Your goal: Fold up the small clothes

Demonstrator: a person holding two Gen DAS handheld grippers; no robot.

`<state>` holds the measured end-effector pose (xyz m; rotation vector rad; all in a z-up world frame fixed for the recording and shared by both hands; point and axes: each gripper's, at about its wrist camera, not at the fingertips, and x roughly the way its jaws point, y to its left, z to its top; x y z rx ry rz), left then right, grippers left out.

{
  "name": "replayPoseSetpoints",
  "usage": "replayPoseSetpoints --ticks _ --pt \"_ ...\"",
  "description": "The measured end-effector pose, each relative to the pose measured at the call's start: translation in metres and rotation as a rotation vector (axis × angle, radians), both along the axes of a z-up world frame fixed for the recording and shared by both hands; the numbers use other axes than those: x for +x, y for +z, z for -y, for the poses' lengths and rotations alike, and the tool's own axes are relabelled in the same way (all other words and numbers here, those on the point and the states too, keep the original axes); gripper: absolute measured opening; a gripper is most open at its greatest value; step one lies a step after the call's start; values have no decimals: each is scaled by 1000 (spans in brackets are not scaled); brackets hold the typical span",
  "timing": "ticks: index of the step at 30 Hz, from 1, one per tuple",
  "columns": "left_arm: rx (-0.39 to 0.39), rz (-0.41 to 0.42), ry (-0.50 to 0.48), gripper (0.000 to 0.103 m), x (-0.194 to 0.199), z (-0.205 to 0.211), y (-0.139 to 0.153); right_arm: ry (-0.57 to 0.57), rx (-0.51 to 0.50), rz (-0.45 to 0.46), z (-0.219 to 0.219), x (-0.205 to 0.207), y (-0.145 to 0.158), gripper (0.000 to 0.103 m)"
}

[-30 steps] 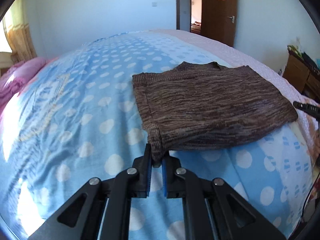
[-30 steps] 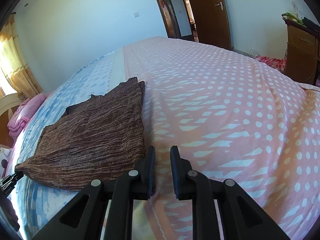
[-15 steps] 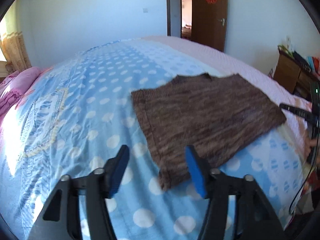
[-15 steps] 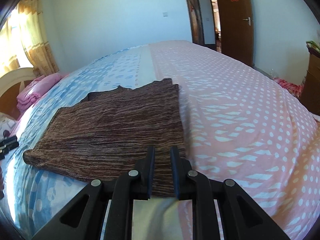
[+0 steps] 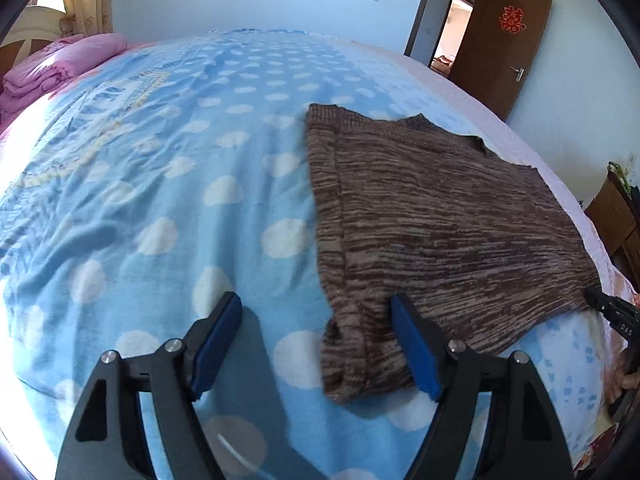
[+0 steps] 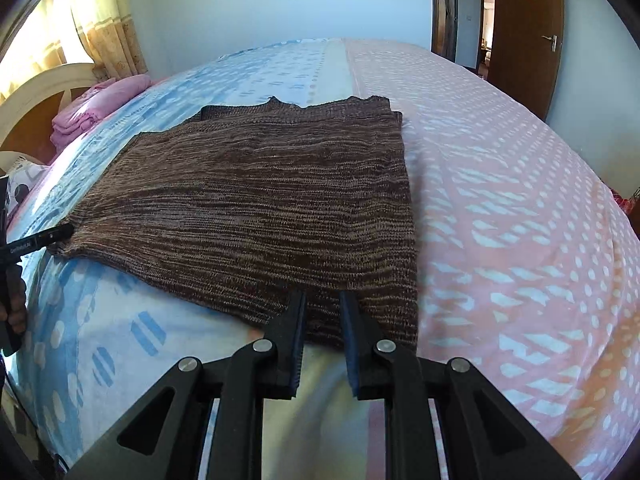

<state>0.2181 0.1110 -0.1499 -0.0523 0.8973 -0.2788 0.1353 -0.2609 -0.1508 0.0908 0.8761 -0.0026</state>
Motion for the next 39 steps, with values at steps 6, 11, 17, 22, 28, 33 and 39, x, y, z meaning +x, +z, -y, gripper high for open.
replayPoseSetpoints --ticks 6,11,17,22,28,33,39 --pt "-43 38 50 86 5 -20 28 24 -96 69 -27 2 23 17" --pt "-96 21 39 88 52 2 34 74 -61 173 -62 41 54 17" --pt "-98 -74 68 92 88 35 1 122 33 177 -99 97 46 18" --pt "-109 -93 46 93 86 44 0 160 18 91 -122 118 1 20" --pt "-260 -131 45 14 91 30 4 155 194 97 -98 119 -2 20" --pt "-265 -133 67 13 93 37 4 152 274 106 -92 118 -4 20" --pt "-200 -79 116 12 88 54 21 148 334 108 -84 117 -6 20"
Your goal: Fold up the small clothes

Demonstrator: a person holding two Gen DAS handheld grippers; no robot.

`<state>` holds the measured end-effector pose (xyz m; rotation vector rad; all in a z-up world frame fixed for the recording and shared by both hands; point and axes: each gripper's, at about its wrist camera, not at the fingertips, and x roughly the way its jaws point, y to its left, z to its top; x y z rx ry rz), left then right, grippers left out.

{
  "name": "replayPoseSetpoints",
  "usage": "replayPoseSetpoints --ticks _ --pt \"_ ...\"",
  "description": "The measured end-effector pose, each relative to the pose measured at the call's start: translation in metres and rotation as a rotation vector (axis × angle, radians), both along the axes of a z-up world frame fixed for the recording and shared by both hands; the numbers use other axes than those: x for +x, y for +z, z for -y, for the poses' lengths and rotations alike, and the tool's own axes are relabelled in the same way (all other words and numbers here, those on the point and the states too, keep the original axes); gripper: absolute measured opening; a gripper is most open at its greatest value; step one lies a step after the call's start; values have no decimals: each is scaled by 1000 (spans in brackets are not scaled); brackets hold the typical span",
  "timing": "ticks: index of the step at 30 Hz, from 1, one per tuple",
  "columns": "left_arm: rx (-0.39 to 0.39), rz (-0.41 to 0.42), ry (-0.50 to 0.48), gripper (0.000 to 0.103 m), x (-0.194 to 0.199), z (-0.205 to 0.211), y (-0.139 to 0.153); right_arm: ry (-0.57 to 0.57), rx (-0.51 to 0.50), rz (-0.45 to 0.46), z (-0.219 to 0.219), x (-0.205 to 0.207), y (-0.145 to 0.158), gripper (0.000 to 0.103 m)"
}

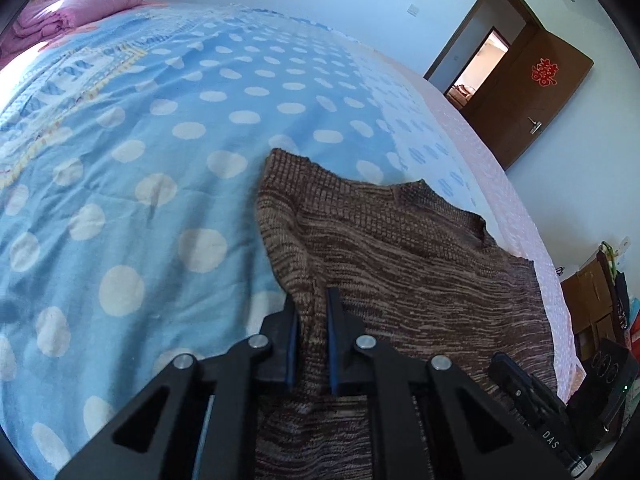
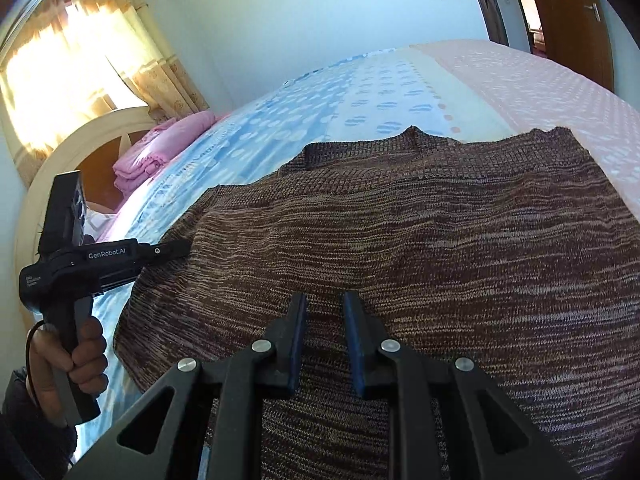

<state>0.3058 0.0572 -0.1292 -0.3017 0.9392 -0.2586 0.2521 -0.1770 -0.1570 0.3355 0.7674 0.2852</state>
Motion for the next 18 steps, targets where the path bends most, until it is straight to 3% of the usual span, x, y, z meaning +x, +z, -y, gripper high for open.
replayPoseSetpoints --ticks 8,14,18 --pt "-26 130 -94 11 -19 54 33 -6 38 -2 6 -3 0 20" --pt "-14 71 -196 9 -20 100 -2 -5 66 -6 9 -4 0 21" --pt "41 134 -207 8 -33 109 -7 -5 106 -13 13 -3 -2 21"
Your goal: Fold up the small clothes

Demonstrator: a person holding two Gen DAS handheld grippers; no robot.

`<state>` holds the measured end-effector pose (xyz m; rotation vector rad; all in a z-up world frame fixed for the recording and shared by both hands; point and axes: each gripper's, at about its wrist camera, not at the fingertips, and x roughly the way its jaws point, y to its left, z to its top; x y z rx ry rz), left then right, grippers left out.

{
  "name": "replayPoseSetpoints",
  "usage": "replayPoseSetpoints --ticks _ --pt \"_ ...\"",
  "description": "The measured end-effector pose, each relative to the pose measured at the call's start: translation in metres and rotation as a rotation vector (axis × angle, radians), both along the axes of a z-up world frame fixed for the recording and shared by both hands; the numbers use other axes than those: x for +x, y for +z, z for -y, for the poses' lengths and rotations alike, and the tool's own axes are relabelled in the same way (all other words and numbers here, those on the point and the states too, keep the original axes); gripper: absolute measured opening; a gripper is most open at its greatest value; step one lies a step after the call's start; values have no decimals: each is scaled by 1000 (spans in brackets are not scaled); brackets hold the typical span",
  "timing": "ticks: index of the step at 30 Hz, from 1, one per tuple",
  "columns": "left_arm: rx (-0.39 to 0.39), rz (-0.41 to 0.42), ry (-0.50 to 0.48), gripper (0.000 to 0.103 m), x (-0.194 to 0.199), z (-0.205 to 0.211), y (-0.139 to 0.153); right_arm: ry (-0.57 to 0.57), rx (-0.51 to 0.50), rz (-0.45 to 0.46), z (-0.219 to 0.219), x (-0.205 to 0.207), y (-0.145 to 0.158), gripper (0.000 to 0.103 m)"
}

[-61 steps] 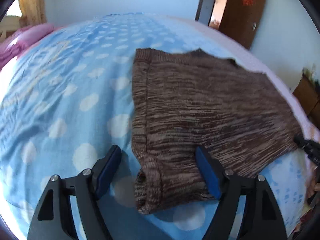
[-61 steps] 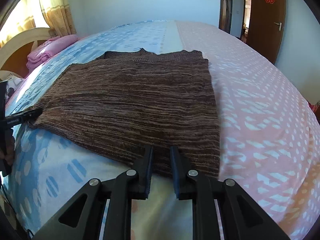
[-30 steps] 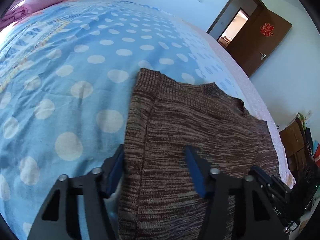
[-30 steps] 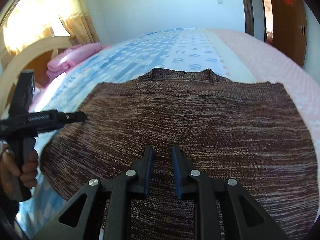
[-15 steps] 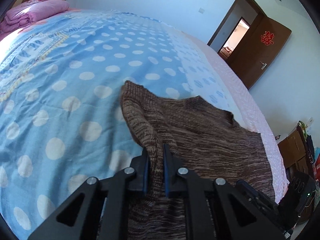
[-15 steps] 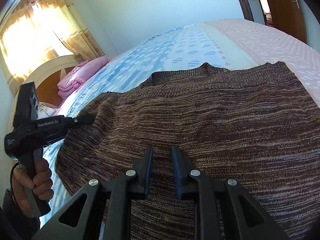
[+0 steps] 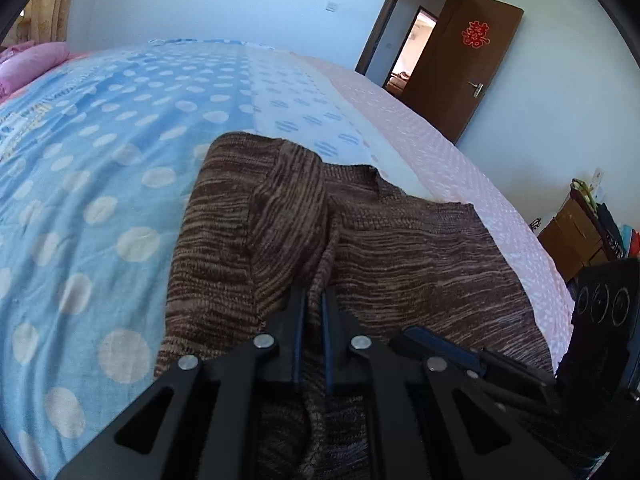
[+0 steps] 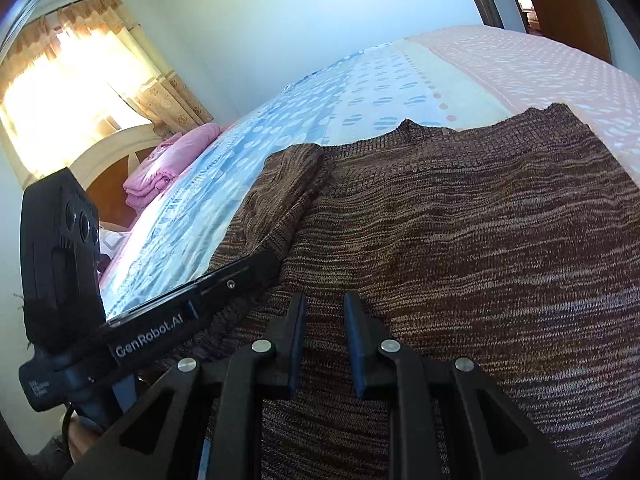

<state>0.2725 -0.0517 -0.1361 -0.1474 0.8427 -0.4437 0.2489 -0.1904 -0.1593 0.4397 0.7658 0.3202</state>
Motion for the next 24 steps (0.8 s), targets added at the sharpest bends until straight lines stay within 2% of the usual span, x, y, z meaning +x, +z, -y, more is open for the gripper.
replayPoseSetpoints --ticks 3,5,6,7,8,9,10,12,14,16,19,21,23,24 --pt "-10 -15 -39 8 -2 -4 9 2 12 -1 1 0 -1 21" --pt "-12 -13 -72 13 -8 -10 20 4 31 -3 4 0 -2 20" --pt "-10 -5 -87 23 -14 -16 27 4 40 -4 6 0 -3 20" --pt "-6 9 -94 41 -21 -18 31 5 51 -5 7 1 -3 20" --pt "-4 42 -99 52 -32 -25 38 5 62 -6 8 1 -4 20" --pt "-7 84 -96 70 -44 -37 47 6 70 -6 9 1 -5 20" --pt "-11 113 -92 78 -51 -48 53 6 77 -6 10 1 -5 20" --pt "-17 165 -73 78 -71 -76 63 7 91 -7 11 1 -6 20" --pt "9 199 -35 78 -91 -103 65 6 95 -7 12 1 -6 20" --pt "45 207 -33 79 -104 -114 58 6 93 -6 11 1 -5 20" --pt "123 198 -62 79 -118 -110 42 6 94 -6 11 0 -5 20" --pt "218 227 -119 79 -127 -93 34 6 96 -6 12 0 -5 20" --pt "374 314 -167 79 -139 -66 26 5 98 -7 12 0 -6 20" --pt "421 348 -182 79 -145 -63 24 4 98 -7 12 0 -6 20"
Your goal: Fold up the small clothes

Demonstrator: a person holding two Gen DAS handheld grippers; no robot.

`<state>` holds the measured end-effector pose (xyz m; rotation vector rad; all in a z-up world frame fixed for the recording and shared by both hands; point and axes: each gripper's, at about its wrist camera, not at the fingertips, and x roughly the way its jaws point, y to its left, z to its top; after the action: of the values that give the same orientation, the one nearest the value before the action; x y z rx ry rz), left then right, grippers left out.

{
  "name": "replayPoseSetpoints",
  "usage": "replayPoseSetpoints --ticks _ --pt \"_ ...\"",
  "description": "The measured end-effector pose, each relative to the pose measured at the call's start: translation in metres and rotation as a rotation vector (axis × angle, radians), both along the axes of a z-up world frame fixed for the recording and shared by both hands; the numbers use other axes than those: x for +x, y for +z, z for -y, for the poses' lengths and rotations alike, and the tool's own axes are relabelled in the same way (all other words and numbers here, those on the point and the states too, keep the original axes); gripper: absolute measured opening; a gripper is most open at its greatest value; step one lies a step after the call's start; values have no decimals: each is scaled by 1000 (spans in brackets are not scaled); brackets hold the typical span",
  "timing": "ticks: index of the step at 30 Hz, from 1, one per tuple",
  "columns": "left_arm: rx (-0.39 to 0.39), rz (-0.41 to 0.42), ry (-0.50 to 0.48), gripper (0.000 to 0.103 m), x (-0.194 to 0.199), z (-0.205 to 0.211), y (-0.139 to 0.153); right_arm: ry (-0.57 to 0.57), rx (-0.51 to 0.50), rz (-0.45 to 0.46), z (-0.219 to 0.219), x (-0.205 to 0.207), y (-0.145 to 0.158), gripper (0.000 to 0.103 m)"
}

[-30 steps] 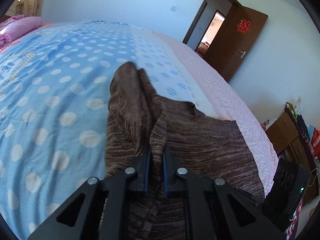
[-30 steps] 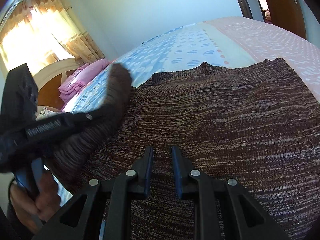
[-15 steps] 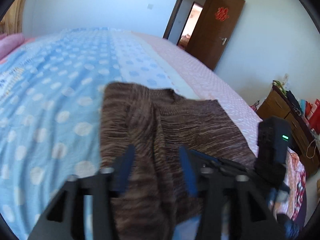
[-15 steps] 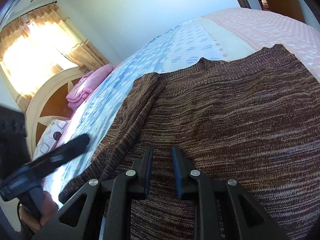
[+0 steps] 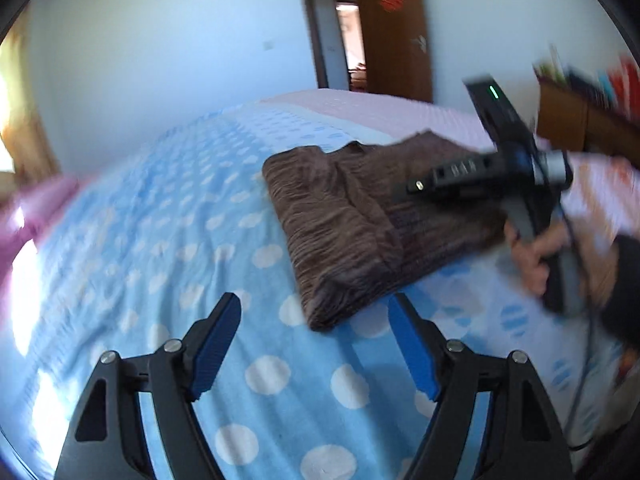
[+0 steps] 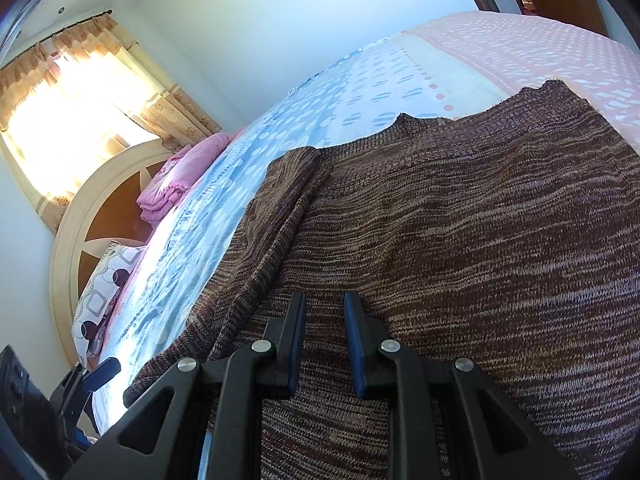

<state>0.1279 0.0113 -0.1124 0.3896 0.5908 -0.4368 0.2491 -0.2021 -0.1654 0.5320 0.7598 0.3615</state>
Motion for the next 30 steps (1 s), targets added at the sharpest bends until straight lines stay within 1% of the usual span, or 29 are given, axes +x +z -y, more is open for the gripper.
replayPoseSetpoints --ticks 1,3,6,7,8,10,11,12,13,14,15,16,17,18,21,23,25,26,27,28,29,30 --pt "59 43 -21 79 -3 12 -4 0 0 0 0 0 0 20" --pt "117 74 -52 79 0 28 -8 -1 -3 0 0 -1 0 20" --pt "123 91 -92 79 10 42 -10 -1 1 0 0 -1 0 20" --pt "124 88 -94 76 13 46 -11 -1 4 0 0 -1 0 20" --pt "112 73 -94 71 20 48 -12 0 7 -1 1 0 0 20" --pt "63 6 -91 27 31 51 -14 1 5 -8 1 0 0 20" --pt "23 -38 -72 20 40 48 -13 3 -3 -19 1 1 2 20" --pt "-15 -57 -58 17 41 47 -11 2 -12 -36 1 2 6 25" --pt "-75 -77 -48 16 44 40 -8 5 -8 -43 1 4 12 31" --pt "-153 -99 -44 15 46 32 -3 10 7 -31 2 5 19 47" --pt "-198 -108 -39 15 44 29 -2 13 23 -3 3 7 28 64" --pt "-250 -119 -30 15 46 23 0 13 29 18 3 10 36 69" --pt "-303 -134 -17 15 48 16 2 15 33 33 2 18 44 71" --pt "-338 -146 -6 15 50 11 1 29 38 30 0 27 48 71" --pt "-430 -165 2 15 49 5 -1 91 19 -34 -16 64 48 71" --pt "-451 -157 3 15 48 6 -2 98 -23 -69 -28 87 40 71" --pt "-457 -149 1 15 49 7 -2 116 -10 -92 -37 100 33 68" --pt "-462 -148 -1 15 48 7 -1 122 -14 -101 -43 106 29 59" --pt "-464 -150 -1 15 49 6 -1 123 -28 -97 -48 109 28 44" --pt "-465 -155 0 15 52 6 -2 129 -52 -88 -54 111 27 36" --pt "-463 -165 -1 15 53 7 -3 134 -92 -85 -60 114 25 22" --pt "-455 -177 0 15 55 9 -5 133 -124 -88 -64 116 24 15"
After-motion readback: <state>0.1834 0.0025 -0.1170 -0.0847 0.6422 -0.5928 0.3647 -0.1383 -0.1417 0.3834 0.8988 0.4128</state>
